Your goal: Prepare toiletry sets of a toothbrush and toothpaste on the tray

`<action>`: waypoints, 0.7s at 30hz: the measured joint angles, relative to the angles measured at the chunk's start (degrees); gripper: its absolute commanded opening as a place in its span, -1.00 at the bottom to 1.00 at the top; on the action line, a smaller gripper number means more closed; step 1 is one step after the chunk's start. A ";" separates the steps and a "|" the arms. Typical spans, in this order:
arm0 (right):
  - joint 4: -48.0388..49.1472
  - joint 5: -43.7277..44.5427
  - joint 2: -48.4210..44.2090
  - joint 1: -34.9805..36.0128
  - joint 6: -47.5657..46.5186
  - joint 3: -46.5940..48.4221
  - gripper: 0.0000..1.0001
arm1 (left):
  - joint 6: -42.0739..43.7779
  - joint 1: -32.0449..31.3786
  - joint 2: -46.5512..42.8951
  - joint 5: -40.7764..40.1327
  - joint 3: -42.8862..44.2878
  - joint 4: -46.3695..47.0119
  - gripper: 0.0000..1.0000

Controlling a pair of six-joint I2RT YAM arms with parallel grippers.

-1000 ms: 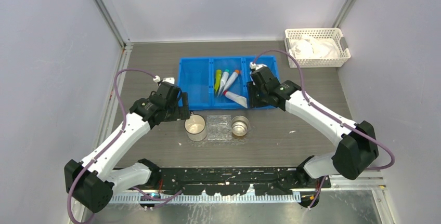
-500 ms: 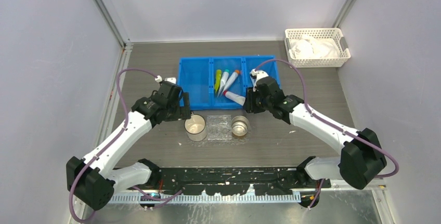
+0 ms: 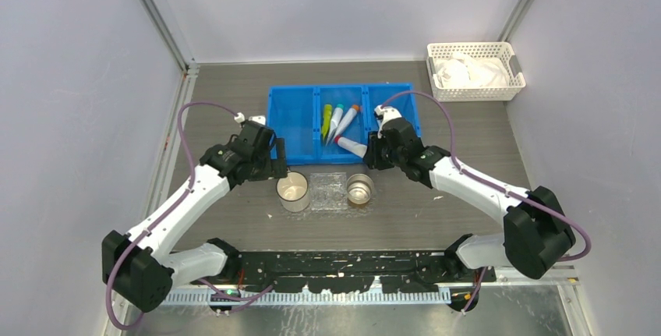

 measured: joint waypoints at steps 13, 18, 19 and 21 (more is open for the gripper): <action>3.76 1.75 1.62 -1.64 0.00 -1.57 -0.43 | 0.11 0.00 1.31 0.02 0.00 0.72 1.00; 5.75 1.16 3.50 -2.69 0.22 -1.57 -0.45 | 0.28 0.00 1.49 0.02 0.00 0.76 1.00; 6.27 0.81 3.93 -2.75 0.22 -1.57 -0.45 | 0.28 0.00 1.53 0.02 0.00 0.76 1.00; 7.02 0.26 4.70 -2.78 0.28 -1.55 -0.46 | 0.37 0.00 1.75 0.02 0.00 0.76 1.00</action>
